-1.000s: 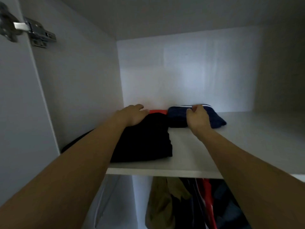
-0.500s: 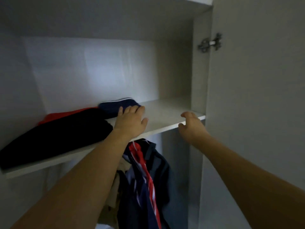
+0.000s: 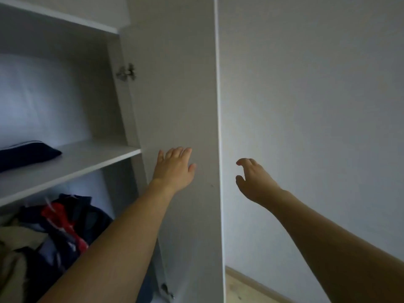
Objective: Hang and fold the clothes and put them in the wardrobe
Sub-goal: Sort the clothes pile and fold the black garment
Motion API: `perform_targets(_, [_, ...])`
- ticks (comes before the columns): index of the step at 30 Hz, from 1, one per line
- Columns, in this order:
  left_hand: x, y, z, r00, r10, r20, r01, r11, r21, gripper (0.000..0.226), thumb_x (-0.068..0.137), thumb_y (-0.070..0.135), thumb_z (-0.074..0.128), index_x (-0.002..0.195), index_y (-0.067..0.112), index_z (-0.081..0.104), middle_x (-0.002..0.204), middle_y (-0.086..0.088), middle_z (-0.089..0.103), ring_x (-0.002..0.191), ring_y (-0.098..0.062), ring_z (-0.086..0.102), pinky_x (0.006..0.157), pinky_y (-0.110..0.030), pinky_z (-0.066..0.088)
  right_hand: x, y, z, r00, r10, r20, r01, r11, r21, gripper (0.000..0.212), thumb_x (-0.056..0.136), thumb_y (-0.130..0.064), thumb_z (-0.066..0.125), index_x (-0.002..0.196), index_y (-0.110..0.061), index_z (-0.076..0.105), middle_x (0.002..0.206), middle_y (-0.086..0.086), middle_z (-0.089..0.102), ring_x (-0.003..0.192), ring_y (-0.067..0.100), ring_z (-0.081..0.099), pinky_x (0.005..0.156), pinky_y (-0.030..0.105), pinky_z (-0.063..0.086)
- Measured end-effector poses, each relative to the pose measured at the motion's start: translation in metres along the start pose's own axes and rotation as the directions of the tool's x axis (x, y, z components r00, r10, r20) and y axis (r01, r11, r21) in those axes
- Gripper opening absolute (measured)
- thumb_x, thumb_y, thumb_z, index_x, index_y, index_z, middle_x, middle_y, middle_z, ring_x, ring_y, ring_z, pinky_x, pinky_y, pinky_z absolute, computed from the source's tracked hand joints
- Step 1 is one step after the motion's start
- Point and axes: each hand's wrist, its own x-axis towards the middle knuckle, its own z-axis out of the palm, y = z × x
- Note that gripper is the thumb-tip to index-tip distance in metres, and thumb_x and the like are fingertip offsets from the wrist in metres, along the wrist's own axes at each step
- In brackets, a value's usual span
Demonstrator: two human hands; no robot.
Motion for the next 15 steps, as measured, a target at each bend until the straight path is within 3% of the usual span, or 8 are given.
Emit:
perform_targets(7, [-0.025, 0.228, 0.033, 0.964, 0.263, 0.041, -0.251, 0.948, -0.194, 0.056, 0.101, 0.043, 0.034, 0.151, 0.021, 0.025, 0.159, -0.003, 0.027, 0.146, -0.024, 0.023, 0.120, -0.050, 0.010, -0.119, 0.164, -0.096, 0.962, 0.270, -0.028, -0.271, 0.954, -0.128, 0.047, 0.096, -0.016, 0.046, 0.142, -0.012, 0.036, 0.147, 0.007, 0.039, 0.133, 0.025, 0.039, 0.108, 0.034, 0.033])
perform_targets(12, [-0.044, 0.376, 0.056, 0.861, 0.499, 0.102, -0.464, 0.851, -0.248, 0.058, 0.101, 0.042, 0.031, 0.153, 0.019, 0.021, 0.160, -0.004, 0.024, 0.147, -0.024, 0.019, 0.121, -0.050, 0.009, -0.208, 0.253, -0.153, 0.879, 0.465, -0.106, -0.477, 0.868, -0.139, 0.048, 0.095, -0.015, 0.047, 0.141, -0.010, 0.037, 0.146, 0.009, 0.040, 0.132, 0.026, 0.039, 0.108, 0.035, 0.033])
perform_targets(15, [-0.064, 0.461, 0.057, 0.811, 0.575, 0.108, -0.521, 0.793, -0.315, 0.058, 0.101, 0.042, 0.031, 0.153, 0.018, 0.020, 0.160, -0.005, 0.024, 0.147, -0.025, 0.019, 0.120, -0.050, 0.010, -0.269, 0.295, -0.191, 0.828, 0.545, -0.131, -0.561, 0.807, -0.183, 0.048, 0.094, -0.016, 0.048, 0.141, -0.010, 0.037, 0.145, 0.009, 0.041, 0.129, 0.028, 0.041, 0.105, 0.036, 0.036])
